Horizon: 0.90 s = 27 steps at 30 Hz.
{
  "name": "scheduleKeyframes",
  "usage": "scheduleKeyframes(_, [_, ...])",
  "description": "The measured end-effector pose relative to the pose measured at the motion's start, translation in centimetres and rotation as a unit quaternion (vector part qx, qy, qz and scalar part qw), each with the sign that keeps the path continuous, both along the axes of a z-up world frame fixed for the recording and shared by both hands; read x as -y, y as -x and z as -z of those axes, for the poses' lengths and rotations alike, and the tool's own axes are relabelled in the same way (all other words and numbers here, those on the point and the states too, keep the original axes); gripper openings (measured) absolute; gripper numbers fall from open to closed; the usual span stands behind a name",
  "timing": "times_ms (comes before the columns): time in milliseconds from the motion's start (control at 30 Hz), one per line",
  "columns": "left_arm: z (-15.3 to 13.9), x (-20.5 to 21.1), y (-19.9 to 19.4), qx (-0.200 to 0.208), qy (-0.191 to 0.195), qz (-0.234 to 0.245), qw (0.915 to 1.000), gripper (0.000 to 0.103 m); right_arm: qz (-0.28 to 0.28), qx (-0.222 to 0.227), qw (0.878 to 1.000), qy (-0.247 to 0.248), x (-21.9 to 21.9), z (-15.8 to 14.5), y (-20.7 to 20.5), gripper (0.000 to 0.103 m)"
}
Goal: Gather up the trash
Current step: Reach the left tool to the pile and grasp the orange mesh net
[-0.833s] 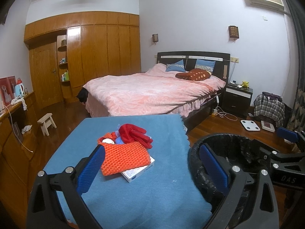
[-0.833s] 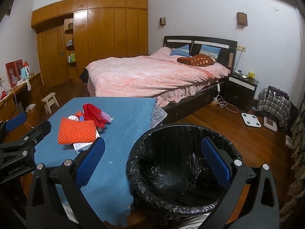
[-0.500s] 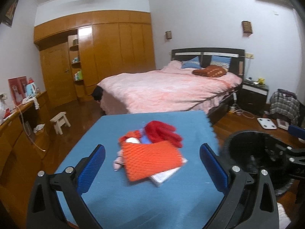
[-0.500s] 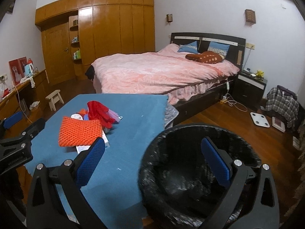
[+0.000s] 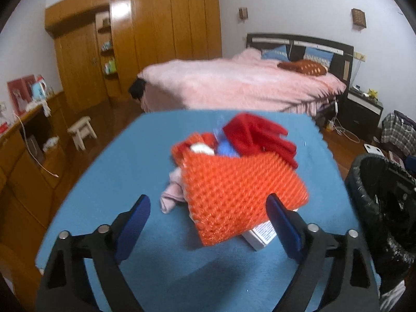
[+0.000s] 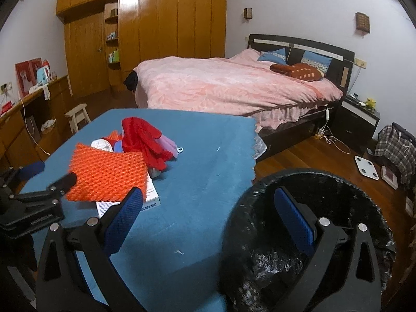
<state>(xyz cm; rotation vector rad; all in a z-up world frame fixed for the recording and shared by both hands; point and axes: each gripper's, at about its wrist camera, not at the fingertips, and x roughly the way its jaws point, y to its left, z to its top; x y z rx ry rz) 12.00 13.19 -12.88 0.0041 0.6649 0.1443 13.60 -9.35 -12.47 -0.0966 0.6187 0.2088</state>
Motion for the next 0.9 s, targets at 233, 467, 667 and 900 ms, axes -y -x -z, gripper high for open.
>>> scheduleKeyframes(233, [2.3, -0.6, -1.9, -0.021, 0.036, 0.023, 0.9989, 0.071, 0.001, -0.017, 1.000, 0.003, -0.8, 1.4, -1.9, 0.098])
scheduleKeyframes(467, [3.0, -0.3, -2.3, -0.027, 0.054, 0.043, 0.9973, 0.044, -0.005, -0.025, 1.000, 0.006, -1.7, 2.3, -2.6, 0.098])
scheduleKeyframes(667, [3.0, -0.4, -2.1, -0.023, 0.068, 0.045, 0.9964, 0.013, -0.006, -0.028, 1.000, 0.005, -2.2, 2.6, -2.8, 0.098])
scheduleKeyframes(900, [2.9, 0.2, -1.9, -0.027, 0.069, 0.053, 0.9958, 0.020, -0.003, -0.026, 1.000, 0.009, -2.2, 2.6, -2.7, 0.098])
